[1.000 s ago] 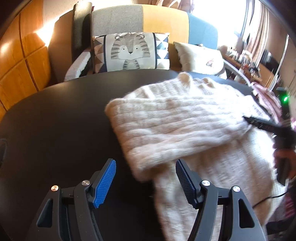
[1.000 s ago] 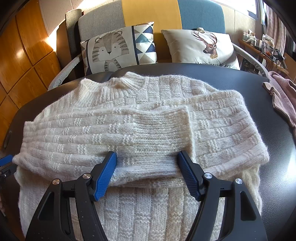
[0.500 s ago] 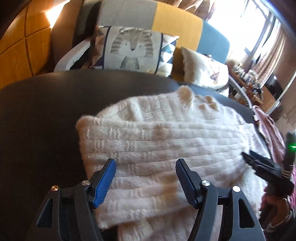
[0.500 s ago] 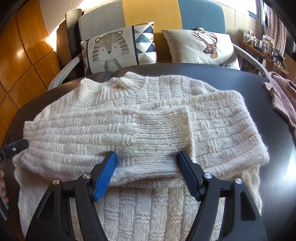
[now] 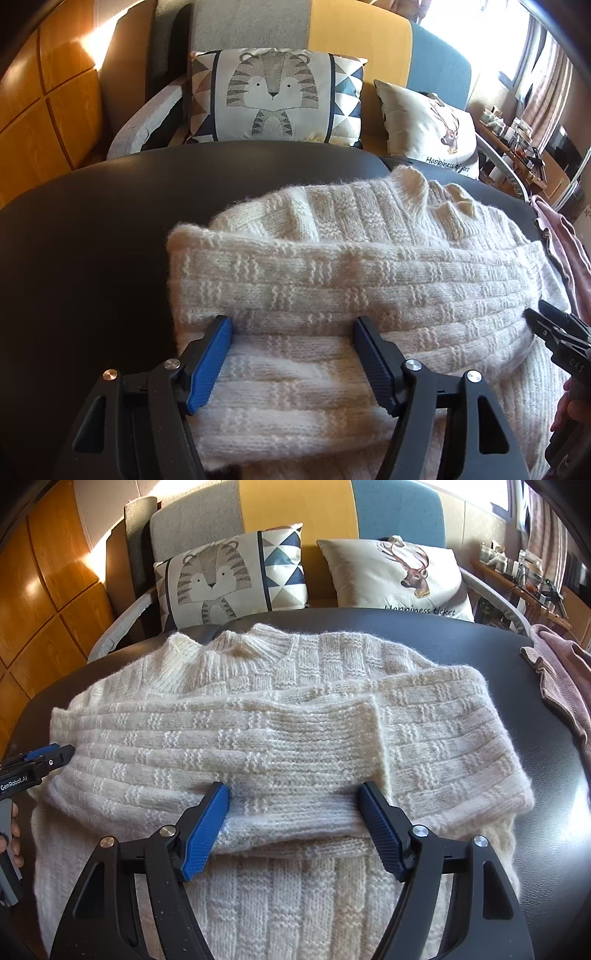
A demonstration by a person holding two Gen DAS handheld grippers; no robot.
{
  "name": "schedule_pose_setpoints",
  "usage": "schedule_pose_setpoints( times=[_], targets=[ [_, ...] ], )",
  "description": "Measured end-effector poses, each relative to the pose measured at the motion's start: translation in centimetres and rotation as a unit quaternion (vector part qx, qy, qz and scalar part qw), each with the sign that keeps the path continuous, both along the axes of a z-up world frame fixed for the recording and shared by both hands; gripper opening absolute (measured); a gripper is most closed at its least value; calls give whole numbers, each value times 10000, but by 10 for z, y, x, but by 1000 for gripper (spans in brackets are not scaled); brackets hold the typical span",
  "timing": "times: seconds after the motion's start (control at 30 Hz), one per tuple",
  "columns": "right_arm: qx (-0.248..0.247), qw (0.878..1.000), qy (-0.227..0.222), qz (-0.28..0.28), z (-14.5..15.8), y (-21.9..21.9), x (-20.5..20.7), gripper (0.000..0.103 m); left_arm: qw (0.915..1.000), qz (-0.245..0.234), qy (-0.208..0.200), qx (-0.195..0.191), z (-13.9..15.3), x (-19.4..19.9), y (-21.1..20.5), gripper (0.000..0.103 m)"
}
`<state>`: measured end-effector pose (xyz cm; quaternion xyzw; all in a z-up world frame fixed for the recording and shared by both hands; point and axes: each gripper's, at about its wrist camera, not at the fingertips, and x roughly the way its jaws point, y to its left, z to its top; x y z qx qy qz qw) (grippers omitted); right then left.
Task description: Fold clothes
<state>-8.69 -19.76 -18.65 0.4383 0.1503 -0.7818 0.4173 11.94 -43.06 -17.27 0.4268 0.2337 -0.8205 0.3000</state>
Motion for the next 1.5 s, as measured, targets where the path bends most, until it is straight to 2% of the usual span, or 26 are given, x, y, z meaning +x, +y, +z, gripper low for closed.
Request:
schedule_pose_setpoints(
  times=[0.1, 0.23, 0.33, 0.4, 0.5, 0.53, 0.67, 0.87, 0.97, 1.13, 1.23, 1.37, 1.5],
  targets=[
    [-110, 9998, 63, -125, 14, 3, -9, 76, 9998, 112, 142, 16, 11, -1, -1, 70],
    [-125, 9994, 92, -300, 19, -1, -36, 76, 9995, -30, 313, -103, 29, -25, 3, 70],
    [-92, 9988, 127, -456, 15, -5, -57, 76, 9994, -58, 292, -152, 28, -45, 1, 70],
    [-68, 9989, 78, -460, 10, -12, -70, 76, 9999, 48, 157, -50, 18, -57, -6, 70],
    [75, 9994, 28, -334, -2, -29, -80, 76, 9995, 274, 105, 120, 3, -60, -15, 70],
    [139, 9996, -9, -247, -8, -36, -82, 76, 9994, 314, 99, 72, 1, -60, -15, 70],
    [300, 9994, 188, -62, -20, -48, -85, 80, 9994, 266, -78, -217, -5, -66, -15, 70],
    [378, 9981, 458, -139, -24, -50, -91, 81, 9983, 391, -152, -415, -11, -73, -27, 73],
    [397, 9977, 488, -238, -25, -51, -95, 82, 9976, 427, -182, -519, -13, -78, -32, 77],
    [463, 9977, 358, -354, -19, -52, -96, 82, 9976, 451, -230, -471, -12, -82, -40, 81],
    [174, 9984, 267, -460, -1, -53, -91, 82, 9980, 519, -201, -310, -6, -82, -41, 79],
    [135, 9988, 472, 11, 17, -89, -74, 82, 9985, 481, 6, -246, 7, -89, -34, 77],
    [476, 9971, 525, 278, 4, -122, -73, 82, 9991, 75, 44, -426, 16, -116, -22, 77]
  ],
)
